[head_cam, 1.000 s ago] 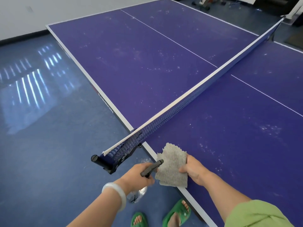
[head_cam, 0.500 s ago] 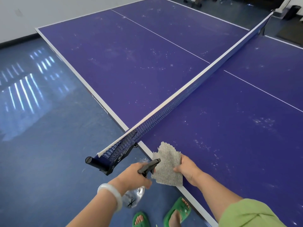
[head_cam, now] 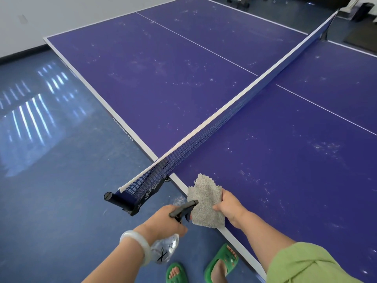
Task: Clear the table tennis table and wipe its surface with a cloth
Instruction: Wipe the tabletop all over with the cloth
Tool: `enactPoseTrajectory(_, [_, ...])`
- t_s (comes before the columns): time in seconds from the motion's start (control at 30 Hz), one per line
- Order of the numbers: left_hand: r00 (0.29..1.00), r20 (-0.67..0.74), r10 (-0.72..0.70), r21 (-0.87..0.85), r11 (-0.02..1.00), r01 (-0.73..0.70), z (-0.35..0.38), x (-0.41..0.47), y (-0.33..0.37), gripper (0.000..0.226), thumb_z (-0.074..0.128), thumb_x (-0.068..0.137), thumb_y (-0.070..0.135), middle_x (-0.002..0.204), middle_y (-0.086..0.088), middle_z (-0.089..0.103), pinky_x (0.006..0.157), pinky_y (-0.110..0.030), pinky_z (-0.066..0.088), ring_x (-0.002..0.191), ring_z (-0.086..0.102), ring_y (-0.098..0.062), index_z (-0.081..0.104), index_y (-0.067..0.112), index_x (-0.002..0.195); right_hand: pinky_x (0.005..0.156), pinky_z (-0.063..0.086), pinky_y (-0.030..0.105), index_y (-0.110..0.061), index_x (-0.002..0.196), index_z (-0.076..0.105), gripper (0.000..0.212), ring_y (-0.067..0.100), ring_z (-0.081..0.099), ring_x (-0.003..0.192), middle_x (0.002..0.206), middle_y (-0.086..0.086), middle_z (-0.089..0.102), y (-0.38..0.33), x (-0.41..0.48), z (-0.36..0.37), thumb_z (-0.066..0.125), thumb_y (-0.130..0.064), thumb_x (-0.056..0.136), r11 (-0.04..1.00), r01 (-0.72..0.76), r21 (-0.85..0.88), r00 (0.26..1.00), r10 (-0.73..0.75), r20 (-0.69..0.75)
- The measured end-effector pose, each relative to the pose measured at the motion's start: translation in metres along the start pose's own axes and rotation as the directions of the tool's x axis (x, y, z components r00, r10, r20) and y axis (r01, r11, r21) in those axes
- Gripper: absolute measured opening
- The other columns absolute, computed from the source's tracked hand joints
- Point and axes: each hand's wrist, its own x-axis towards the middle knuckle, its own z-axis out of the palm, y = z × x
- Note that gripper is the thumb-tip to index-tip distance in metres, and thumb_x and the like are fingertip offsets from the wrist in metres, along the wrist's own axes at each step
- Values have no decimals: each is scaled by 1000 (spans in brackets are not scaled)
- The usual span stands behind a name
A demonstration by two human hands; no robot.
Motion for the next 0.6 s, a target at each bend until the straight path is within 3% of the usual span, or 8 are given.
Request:
enactPoseTrajectory(0.07, [1000, -20, -4, -19, 1000, 3, 3, 4, 2, 35, 71, 68, 18, 64, 10, 59, 56, -14, 44, 55, 53, -4, 64, 51, 74, 99, 49, 42, -28, 112, 57, 50, 21, 59, 112, 116, 1, 65, 1, -1, 1, 51, 16, 88, 1000, -1, -4, 1000, 1, -5])
enactPoseTrajectory(0.17, [1000, -4, -12, -37, 999, 12, 8, 8, 2, 31, 71, 69, 20, 69, 9, 61, 59, -17, 47, 58, 55, -4, 66, 40, 91, 98, 50, 39, -29, 111, 58, 52, 20, 60, 111, 116, 1, 65, 0, -1, 0, 51, 17, 88, 1000, 2, 1, 1000, -2, -1])
enactPoseTrajectory(0.33, [999, 31, 9, 36, 999, -10, 5, 16, 8, 29, 71, 70, 17, 71, 9, 60, 60, -16, 46, 58, 54, -5, 66, 33, 93, 102, 48, 42, -22, 119, 58, 51, 21, 59, 112, 117, 3, 65, 0, -1, -1, 50, 17, 87, 1000, -3, 7, 1000, 3, 3])
enactPoseTrajectory(0.47, [1000, 3, -6, 22, 1000, 6, 1, 18, 8, 33, 74, 71, 22, 72, 10, 61, 56, -9, 42, 57, 53, -2, 64, 36, 99, 95, 48, 37, -27, 113, 57, 50, 19, 58, 111, 116, 0, 64, -1, -2, -3, 52, 16, 88, 1000, -7, 26, 1000, 6, 15])
enactPoseTrajectory(0.6, [1000, -17, -21, 47, 999, 22, 2, 9, -2, 29, 71, 72, 19, 72, 5, 60, 58, -15, 44, 55, 51, -4, 61, 39, 90, 94, 49, 36, -28, 112, 57, 51, 20, 59, 111, 116, 0, 64, 0, 0, -3, 52, 16, 88, 999, -18, 40, 1000, 17, 18])
